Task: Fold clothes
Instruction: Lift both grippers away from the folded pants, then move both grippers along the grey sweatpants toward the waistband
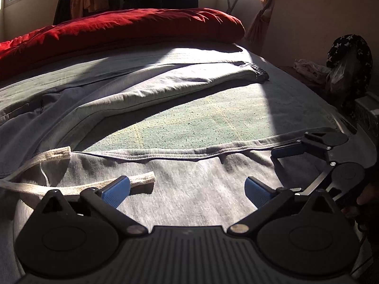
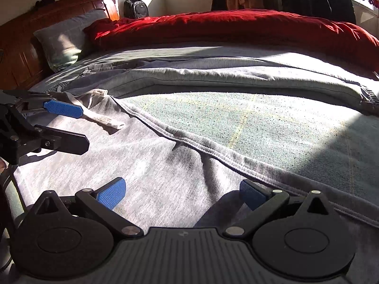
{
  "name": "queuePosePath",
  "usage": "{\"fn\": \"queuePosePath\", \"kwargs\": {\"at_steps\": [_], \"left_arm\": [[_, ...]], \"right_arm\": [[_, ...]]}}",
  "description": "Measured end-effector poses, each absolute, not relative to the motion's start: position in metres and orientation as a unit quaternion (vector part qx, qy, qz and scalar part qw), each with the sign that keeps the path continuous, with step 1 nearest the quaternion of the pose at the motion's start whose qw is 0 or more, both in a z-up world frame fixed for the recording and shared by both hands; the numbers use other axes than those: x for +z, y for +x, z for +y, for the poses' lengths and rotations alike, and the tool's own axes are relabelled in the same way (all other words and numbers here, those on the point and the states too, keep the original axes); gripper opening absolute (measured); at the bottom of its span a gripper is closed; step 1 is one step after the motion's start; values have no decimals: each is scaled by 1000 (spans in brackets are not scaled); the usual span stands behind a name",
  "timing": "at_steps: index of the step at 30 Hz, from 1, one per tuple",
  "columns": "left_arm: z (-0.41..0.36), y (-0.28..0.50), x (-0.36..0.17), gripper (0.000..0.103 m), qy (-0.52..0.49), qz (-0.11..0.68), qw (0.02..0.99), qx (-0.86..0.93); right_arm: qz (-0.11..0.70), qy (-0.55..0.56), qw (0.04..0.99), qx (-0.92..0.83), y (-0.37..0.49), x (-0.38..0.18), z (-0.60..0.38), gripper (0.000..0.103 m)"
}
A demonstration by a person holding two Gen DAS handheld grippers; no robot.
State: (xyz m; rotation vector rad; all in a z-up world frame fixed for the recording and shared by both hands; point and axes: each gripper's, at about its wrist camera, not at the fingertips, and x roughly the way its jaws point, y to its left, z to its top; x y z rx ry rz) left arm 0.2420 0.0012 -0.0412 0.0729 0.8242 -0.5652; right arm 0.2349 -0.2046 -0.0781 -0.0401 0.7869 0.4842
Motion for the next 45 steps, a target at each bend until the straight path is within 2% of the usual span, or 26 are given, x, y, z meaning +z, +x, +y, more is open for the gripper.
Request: {"fn": "queuePosePath", "kwargs": {"at_steps": [5, 10, 14, 17, 25, 30, 39, 45], "left_arm": [[-20, 289, -64, 102, 7, 457, 848, -269], [-25, 298, -73, 102, 10, 495, 832, -251], [-20, 296, -51, 102, 10, 519, 821, -238], [-6, 294, -19, 102, -23, 532, 813, -237], [63, 296, 68, 102, -7, 511, 839, -187], [99, 311, 93, 102, -4, 510, 844, -168], [106, 334, 102, 101, -7, 504, 851, -149], [84, 345, 105, 97, -6, 516, 849, -112]], "right_arm": [[404, -26, 876, 263, 252, -82, -204, 103], [463, -3, 853, 240, 261, -69, -220, 103], [531, 1, 827, 187, 272, -44, -226, 103], [546, -13, 819, 175, 279, -11, -218, 103], [546, -1, 814, 198, 312, 91, -147, 103], [524, 10, 831, 185, 328, 129, -107, 103], [506, 88, 848, 131, 368, 126, -143, 103], [508, 73, 848, 135, 399, 111, -192, 103]]}}
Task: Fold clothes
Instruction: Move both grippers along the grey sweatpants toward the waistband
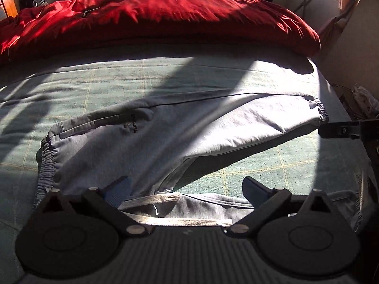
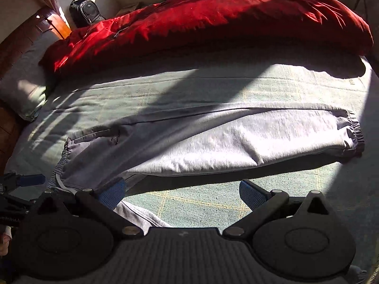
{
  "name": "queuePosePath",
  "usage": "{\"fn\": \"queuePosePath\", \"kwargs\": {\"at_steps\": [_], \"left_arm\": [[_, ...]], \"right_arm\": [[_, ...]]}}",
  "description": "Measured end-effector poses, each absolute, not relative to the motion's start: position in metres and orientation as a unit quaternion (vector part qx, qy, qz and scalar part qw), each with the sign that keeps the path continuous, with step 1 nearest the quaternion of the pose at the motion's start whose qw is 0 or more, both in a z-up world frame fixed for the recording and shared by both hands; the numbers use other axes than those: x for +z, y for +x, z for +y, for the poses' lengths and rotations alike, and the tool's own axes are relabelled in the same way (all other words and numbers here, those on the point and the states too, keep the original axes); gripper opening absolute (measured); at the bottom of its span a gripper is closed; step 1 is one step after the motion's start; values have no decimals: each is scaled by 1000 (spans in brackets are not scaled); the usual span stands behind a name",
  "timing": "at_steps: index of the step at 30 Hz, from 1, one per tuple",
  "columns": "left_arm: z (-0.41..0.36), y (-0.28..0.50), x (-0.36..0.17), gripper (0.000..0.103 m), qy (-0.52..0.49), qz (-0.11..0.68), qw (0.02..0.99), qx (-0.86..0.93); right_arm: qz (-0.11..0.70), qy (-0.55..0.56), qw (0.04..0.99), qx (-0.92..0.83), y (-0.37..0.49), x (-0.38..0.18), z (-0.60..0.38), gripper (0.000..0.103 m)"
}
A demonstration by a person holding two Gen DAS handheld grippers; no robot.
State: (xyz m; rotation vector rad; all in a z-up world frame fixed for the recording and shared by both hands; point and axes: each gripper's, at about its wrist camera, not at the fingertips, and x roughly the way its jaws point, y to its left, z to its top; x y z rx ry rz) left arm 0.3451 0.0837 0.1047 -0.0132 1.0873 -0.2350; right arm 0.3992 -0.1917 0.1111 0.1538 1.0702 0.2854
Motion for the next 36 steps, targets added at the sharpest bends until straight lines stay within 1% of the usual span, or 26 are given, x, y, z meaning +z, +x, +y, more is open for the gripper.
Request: {"fn": "queuePosePath", "kwargs": {"at_steps": [1, 3, 4, 5, 6, 7, 8, 9, 11, 12, 13, 14, 15, 18, 25, 34, 36], "left_arm": [[79, 347, 105, 95, -7, 515, 851, -106], [71, 354, 102, 95, -3, 512, 853, -101], [67, 358, 99, 91, 1, 512, 853, -99], [63, 364, 93, 86, 9, 513, 853, -99], [59, 371, 87, 84, 17, 514, 852, -98], [56, 377, 80, 79, 24, 515, 851, -99], [54, 386, 73, 75, 28, 517, 849, -101], [53, 394, 66, 74, 32, 519, 848, -104], [51, 412, 53, 63, 44, 519, 847, -111], [50, 421, 47, 61, 51, 518, 846, -114], [50, 432, 41, 58, 59, 519, 845, -117], [49, 443, 36, 53, 67, 520, 843, -121], [48, 452, 34, 52, 73, 518, 842, -129], [41, 484, 24, 51, 117, 508, 835, -175], [27, 561, -17, 51, 241, 495, 788, -276], [101, 583, -48, 51, 345, 513, 725, -304], [116, 585, -53, 50, 347, 523, 715, -308]], "right_arm": [[511, 65, 846, 138, 406, 108, -200, 103], [515, 45, 844, 144, 417, 102, -213, 102], [517, 28, 843, 147, 425, 99, -221, 100], [518, 9, 842, 151, 432, 96, -228, 99], [518, -12, 841, 155, 439, 92, -235, 98], [518, -32, 840, 158, 448, 88, -241, 96], [518, -50, 839, 161, 457, 82, -246, 94], [518, -68, 837, 163, 466, 77, -251, 89], [517, -101, 832, 172, 486, 66, -259, 86], [516, -113, 830, 179, 496, 61, -260, 83], [516, -125, 826, 189, 506, 57, -260, 81], [515, -136, 823, 199, 516, 52, -260, 81], [514, -148, 818, 212, 526, 48, -259, 80], [508, -185, 801, 255, 555, 36, -251, 77], [510, -238, 766, 311, 616, 14, -224, 77], [500, -257, 733, 383, 637, -8, -176, 77], [494, -251, 728, 404, 645, -7, -159, 77]]}}
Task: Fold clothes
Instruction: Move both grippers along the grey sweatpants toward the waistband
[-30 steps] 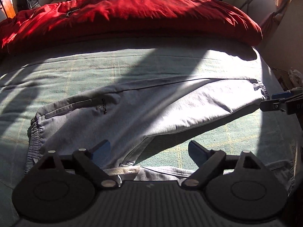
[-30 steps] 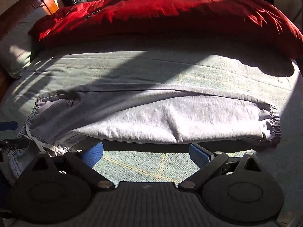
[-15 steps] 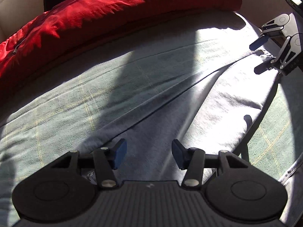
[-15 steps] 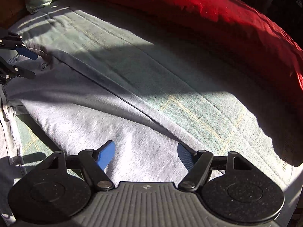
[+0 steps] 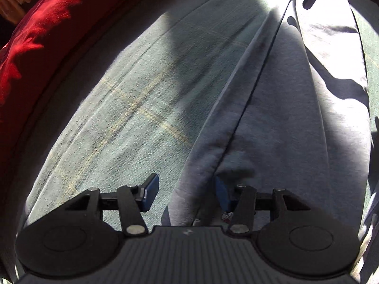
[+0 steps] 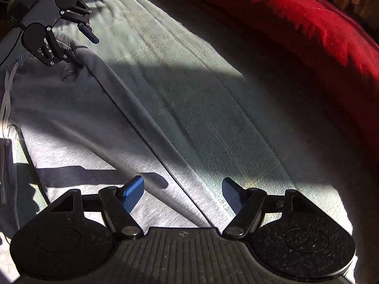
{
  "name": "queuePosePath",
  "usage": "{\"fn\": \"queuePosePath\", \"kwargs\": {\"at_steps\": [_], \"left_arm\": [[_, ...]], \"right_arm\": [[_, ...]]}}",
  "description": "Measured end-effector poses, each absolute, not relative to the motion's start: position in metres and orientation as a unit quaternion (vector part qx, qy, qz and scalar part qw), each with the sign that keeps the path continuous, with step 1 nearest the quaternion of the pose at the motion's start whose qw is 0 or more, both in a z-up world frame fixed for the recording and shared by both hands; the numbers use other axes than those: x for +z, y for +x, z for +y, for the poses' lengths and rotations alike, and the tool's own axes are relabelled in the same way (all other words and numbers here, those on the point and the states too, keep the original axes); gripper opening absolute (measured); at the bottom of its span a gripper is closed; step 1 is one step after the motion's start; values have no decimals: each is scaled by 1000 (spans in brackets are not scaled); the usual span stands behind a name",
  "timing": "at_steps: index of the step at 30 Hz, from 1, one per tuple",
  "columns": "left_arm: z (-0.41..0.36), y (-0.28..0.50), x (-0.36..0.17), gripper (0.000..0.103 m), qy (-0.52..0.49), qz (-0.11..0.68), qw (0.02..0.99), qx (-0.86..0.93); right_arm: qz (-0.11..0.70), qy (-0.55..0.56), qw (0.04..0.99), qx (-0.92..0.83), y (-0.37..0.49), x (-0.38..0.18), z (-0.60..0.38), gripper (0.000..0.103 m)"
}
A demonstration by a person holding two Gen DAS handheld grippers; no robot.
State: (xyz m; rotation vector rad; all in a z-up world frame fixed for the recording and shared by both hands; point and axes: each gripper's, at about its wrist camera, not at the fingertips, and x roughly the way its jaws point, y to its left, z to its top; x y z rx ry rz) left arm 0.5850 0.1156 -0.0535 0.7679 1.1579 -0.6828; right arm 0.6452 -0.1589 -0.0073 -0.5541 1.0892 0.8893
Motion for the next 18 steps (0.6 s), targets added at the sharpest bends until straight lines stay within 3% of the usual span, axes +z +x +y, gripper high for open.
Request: {"fn": "queuePosePath", "kwargs": {"at_steps": [8, 13, 16, 18], "left_arm": [[169, 584, -62, 51, 329, 557, 689, -325], [204, 590, -66, 52, 290, 582, 693, -312], [225, 596, -77, 60, 242, 620, 683, -303], [234, 594, -78, 61, 225, 615, 691, -307]], "right_arm": [[473, -215, 696, 496, 663, -2, -64, 75], [464, -246, 659, 538, 657, -16, 6, 62], [463, -275, 640, 549, 656, -29, 36, 58], [468, -288, 628, 551, 657, -38, 52, 53]]}}
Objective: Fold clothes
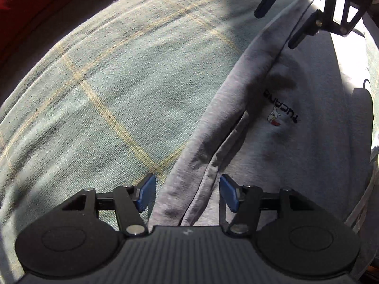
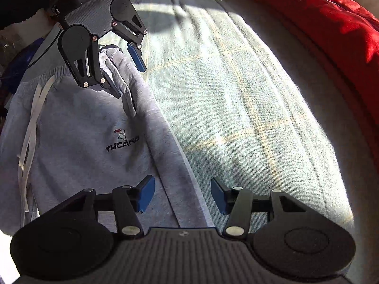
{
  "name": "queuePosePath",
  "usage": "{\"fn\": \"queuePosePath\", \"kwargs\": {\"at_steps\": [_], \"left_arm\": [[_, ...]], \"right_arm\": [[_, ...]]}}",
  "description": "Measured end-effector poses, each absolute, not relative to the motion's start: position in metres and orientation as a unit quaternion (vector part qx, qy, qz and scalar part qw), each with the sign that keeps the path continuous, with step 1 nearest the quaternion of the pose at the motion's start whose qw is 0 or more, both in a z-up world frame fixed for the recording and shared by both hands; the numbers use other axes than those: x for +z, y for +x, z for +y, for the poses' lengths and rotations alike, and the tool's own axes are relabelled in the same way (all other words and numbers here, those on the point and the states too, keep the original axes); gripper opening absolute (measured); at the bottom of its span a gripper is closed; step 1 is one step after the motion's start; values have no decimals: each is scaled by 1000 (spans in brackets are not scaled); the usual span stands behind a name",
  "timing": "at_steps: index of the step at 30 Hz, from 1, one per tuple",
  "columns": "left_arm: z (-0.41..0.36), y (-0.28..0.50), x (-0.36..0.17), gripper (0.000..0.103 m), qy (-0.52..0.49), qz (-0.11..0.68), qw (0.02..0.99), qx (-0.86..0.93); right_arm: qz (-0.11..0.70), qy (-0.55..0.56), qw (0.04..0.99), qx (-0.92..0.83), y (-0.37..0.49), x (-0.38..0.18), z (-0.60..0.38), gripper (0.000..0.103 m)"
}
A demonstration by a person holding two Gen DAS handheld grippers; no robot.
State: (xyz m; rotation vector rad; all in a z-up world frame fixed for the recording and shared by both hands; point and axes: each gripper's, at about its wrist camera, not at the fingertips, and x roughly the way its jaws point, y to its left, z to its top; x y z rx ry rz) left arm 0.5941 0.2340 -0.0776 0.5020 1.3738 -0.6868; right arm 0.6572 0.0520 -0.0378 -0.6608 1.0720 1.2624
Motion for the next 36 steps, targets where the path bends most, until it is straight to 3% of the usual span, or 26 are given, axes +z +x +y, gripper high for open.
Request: {"fn": "queuePosePath", "kwargs": {"at_steps": [4, 6, 7, 8, 11, 19, 25, 26, 28, 31, 33, 36], "left_arm": [[246, 590, -77, 57, 191, 608, 707, -306], [249, 587, -75, 42, 175, 601, 718, -303], [250, 584, -73, 28, 171, 595, 724, -304], [251, 582, -71, 19, 169, 590, 729, -303], [258, 576, -61, 9, 162, 572, 749, -293], [280, 575, -58, 9, 147, 557, 776, -258], [271, 573, -75, 17, 157, 558, 781, -234], [272, 574, -73, 21, 154, 559, 782, -230], [272, 572, -67, 31, 159, 559, 784, -217], [266, 564, -55, 34, 182, 555, 785, -206], [261, 559, -48, 42, 186, 553, 785, -207], [250, 553, -35, 51, 191, 551, 787, -201]], "right_arm": [[496, -299, 603, 549, 664, -54, 65, 37], [504, -299, 596, 550, 665, -59, 68, 25], [507, -297, 593, 550, 666, -60, 69, 11], [509, -298, 592, 549, 666, -61, 70, 7], [505, -309, 596, 543, 667, -58, 78, 3], [499, -307, 609, 535, 678, -61, 98, 3], [509, -258, 639, 516, 681, -70, 88, 7], [510, -244, 649, 509, 682, -67, 83, 10], [499, -239, 666, 501, 677, -58, 73, 23], [479, -233, 687, 494, 666, -38, 48, 24], [475, -232, 696, 486, 662, -25, 30, 24], [478, -243, 705, 463, 656, -12, 0, 33]]}}
